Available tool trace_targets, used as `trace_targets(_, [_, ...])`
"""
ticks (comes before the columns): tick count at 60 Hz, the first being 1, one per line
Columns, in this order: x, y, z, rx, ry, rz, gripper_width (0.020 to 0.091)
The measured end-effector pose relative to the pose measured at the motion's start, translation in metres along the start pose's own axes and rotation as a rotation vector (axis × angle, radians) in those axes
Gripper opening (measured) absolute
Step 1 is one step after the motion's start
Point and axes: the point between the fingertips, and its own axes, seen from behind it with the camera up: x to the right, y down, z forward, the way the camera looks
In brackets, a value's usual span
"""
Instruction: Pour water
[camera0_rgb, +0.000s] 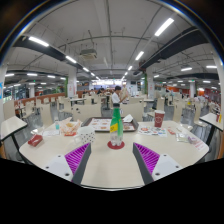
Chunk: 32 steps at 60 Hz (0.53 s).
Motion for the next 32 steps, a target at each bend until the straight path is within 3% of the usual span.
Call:
trace_targets(16, [-0.033,0.001,-0.090,0.037,0.029,-0.099,0.0840])
trace_targets(32, [-0.069,0.004,-0.108,0.050,-0.034,-0.107,0.0849])
